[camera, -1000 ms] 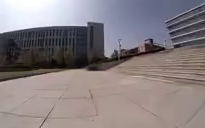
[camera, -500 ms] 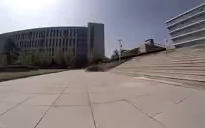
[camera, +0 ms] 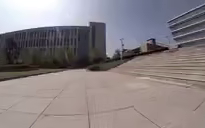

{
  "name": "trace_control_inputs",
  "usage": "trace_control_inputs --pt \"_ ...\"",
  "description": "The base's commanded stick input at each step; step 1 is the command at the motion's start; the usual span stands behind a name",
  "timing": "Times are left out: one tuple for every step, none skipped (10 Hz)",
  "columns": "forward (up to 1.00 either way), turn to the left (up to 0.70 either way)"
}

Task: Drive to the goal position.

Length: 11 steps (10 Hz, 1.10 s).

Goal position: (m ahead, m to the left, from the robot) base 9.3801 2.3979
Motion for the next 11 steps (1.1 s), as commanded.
trace_control_inputs --pt "0.70 0.10" --pt "0.70 0.00" --pt "0.70 0.00" --pt "0.70 0.00" --pt "0.70 0.00" --pt "0.70 0.00" --pt "0.70 0.05" --pt "0.70 0.22" --pt "0.70 0.35" --pt "0.70 0.16" --pt "0.70 0.00"
